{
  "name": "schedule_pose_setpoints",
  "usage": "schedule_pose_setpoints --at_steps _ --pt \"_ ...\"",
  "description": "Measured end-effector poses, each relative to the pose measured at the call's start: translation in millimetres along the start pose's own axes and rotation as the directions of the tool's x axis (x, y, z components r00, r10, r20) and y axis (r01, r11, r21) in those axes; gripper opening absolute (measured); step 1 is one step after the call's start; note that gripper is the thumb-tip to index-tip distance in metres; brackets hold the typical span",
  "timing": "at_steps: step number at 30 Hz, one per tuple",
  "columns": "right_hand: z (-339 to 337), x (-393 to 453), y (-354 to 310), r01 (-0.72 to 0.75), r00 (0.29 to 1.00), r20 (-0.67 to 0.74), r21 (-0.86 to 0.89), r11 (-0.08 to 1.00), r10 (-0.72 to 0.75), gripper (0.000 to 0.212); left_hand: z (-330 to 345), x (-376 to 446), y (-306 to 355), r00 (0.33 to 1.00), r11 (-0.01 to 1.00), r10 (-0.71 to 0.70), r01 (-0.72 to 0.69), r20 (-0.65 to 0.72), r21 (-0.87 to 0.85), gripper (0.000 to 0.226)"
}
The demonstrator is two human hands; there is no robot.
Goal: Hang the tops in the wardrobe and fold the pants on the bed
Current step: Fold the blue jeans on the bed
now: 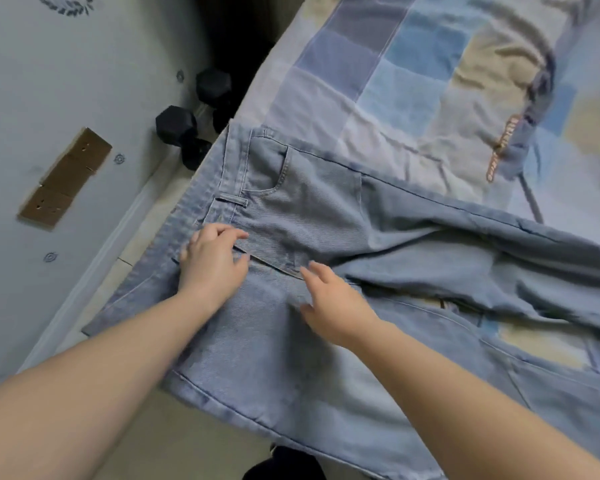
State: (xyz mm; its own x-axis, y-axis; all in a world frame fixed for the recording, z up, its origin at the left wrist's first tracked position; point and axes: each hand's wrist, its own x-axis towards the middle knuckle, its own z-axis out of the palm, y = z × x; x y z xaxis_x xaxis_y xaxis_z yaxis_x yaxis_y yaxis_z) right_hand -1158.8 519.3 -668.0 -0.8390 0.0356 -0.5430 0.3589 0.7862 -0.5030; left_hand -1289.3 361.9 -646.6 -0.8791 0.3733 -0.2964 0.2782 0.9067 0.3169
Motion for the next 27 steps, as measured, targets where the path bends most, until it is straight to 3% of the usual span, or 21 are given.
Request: schedule_pose_setpoints --at_steps 7,12,20,27 --pt "-13.9 -117.8 124.2 -0.151 0.986 -0.068 0.013 0.988 0.151 0.062 62.7 -69.6 139.4 0.981 0.985 0.161 -0.153 0.106 -0.085 0.028" --pt "7.0 -249.0 243.6 -0.332 0.943 -0.007 0.055 0.942 0.332 0.064 141.0 -144.2 238.2 0.928 0.976 0.218 -0.212 0.301 -0.053 0.029" --pt "60.9 -447.8 440.7 -0.673 0.731 0.03 0.193 0.714 0.681 0.061 276.3 -251.6 408.5 0.75 0.899 0.377 -0.437 0.544 -0.021 0.031" --pt "104.3 -496.7 533.7 -0.724 0.618 0.074 0.441 0.53 0.783 0.065 363.6 -296.6 478.3 0.609 0.823 0.379 -0.566 0.697 0.047 0.05"
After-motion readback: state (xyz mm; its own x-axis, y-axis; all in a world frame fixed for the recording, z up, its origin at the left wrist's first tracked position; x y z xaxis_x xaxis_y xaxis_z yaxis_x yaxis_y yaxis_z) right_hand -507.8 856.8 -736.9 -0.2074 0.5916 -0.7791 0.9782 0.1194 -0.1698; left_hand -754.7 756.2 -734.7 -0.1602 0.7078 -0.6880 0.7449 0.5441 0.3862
